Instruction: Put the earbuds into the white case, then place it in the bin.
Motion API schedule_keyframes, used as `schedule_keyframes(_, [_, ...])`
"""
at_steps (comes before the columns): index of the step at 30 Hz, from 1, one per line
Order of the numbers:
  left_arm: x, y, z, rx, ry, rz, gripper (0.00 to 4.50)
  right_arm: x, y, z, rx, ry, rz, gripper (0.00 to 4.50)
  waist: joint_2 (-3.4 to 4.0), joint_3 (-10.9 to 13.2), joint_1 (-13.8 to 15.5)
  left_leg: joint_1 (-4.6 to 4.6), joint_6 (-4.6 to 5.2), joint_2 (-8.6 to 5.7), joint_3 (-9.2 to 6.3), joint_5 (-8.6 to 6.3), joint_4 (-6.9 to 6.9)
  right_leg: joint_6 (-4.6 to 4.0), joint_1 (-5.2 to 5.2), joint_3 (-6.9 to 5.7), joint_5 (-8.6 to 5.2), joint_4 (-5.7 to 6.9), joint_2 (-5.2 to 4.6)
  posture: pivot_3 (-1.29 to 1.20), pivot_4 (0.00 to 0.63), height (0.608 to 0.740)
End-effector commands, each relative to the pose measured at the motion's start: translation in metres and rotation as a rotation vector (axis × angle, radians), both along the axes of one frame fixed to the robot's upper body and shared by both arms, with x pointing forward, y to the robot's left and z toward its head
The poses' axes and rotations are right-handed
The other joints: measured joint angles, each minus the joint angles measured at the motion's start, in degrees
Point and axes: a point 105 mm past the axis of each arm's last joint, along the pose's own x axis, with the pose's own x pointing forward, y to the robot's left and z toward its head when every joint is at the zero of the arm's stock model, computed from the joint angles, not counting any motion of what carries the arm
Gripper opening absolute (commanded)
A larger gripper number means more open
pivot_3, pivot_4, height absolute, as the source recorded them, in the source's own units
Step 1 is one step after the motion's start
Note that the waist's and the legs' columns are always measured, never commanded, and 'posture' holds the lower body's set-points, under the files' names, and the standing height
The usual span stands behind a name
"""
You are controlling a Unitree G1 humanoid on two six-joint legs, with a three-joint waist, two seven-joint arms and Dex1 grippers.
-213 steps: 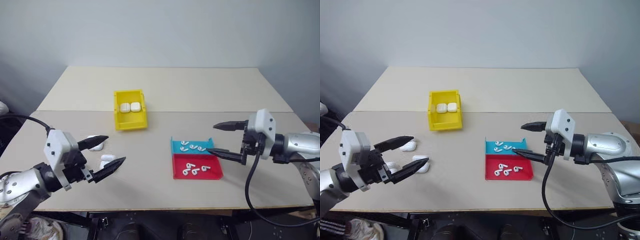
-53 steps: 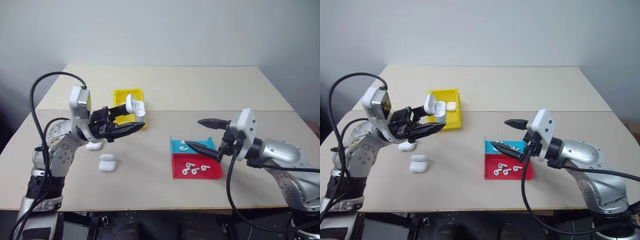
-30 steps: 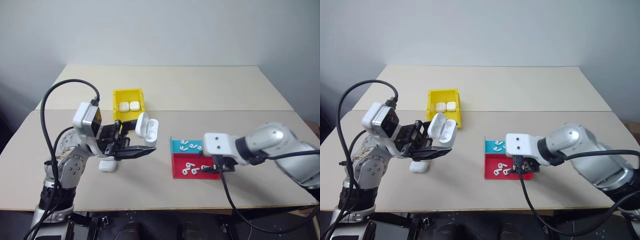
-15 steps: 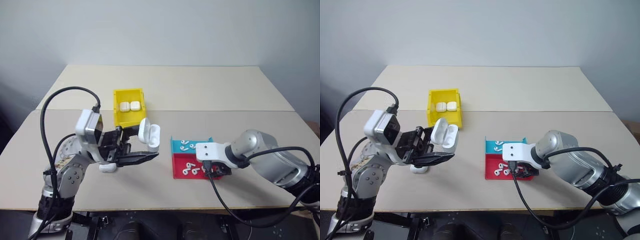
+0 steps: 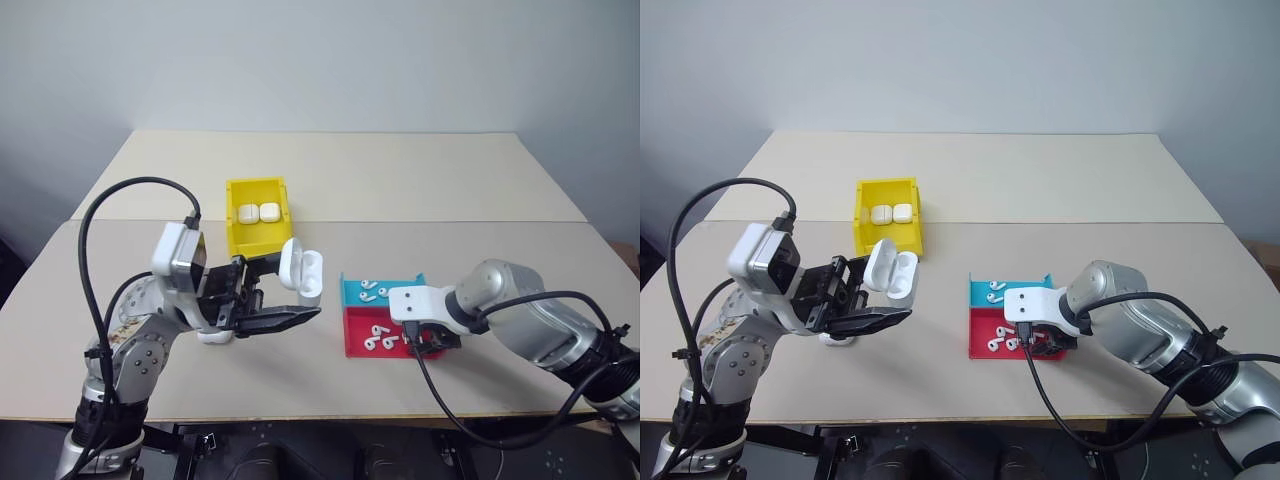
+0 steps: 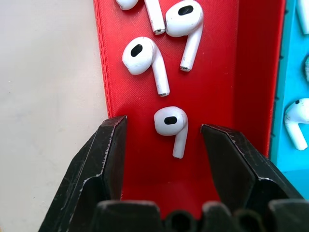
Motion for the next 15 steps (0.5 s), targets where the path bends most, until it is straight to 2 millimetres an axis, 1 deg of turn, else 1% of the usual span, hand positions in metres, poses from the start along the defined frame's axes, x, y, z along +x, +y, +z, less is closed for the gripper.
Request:
schedule_keyframes(1, [-0.005, 0.002, 0.007, -0.005, -0.04, 0.001, 2.77, 0.001, 0.0, 0.003, 0.011, -0.019, 0.009, 2.24, 0.0, 0.0, 0.0, 0.0, 0.0, 0.0, 0.0, 0.0, 0.0, 0.0, 0.0, 0.0, 0.0, 0.0, 0.0, 0.0, 0.15, 0.74])
schedule_keyframes(5, [-0.005, 0.002, 0.008, -0.004, -0.04, 0.005, 2.77, 0.0, 0.0, 0.003, 0.016, -0.015, 0.012, 0.86, 0.0, 0.0, 0.0, -0.01, 0.0, 0.0, 0.0, 0.0, 0.0, 0.0, 0.0, 0.0, 0.0, -0.01, 0.0, 0.0, 0.15, 0.74])
schedule_keyframes(6, [-0.004, 0.002, 0.008, -0.004, -0.04, 0.006, 2.77, 0.0, 0.001, 0.002, 0.017, -0.013, 0.011, 0.63, 0.0, 0.0, 0.0, 0.0, 0.0, 0.0, 0.0, 0.0, 0.0, 0.0, 0.0, 0.0, 0.0, -0.01, 0.0, 0.0, 0.15, 0.74])
schedule_keyframes(11, [-0.003, 0.001, 0.007, -0.005, -0.036, 0.008, 2.77, -0.001, -0.001, 0.003, 0.039, -0.011, -0.011, 0.62, 0.0, 0.0, 0.1, 0.0, 0.0, 0.0, 0.0, 0.0, 0.0, 0.0, 0.01, 0.0, 0.0, -0.01, 0.0, 0.0, 0.15, 0.74])
schedule_keyframes(14, [-0.003, 0.001, 0.007, -0.008, -0.032, 0.007, 2.77, -0.001, -0.002, 0.017, 0.123, -0.013, -0.078, 0.62, 0.0, 0.0, 0.1, -0.01, 0.0, 0.0, 0.0, 0.0, 0.0, 0.0, 0.0, 0.0, 0.0, -0.01, 0.0, 0.0, 0.15, 0.74])
schedule_keyframes(15, [-0.003, 0.001, 0.008, -0.01, -0.032, 0.006, 2.77, 0.0, -0.002, 0.025, 0.171, -0.017, -0.106, 0.62, 0.0, 0.0, 0.1, -0.02, 0.0, 0.0, 0.01, 0.0, 0.0, 0.0, -0.01, 0.0, 0.0, -0.01, 0.0, 0.0, 0.15, 0.74])
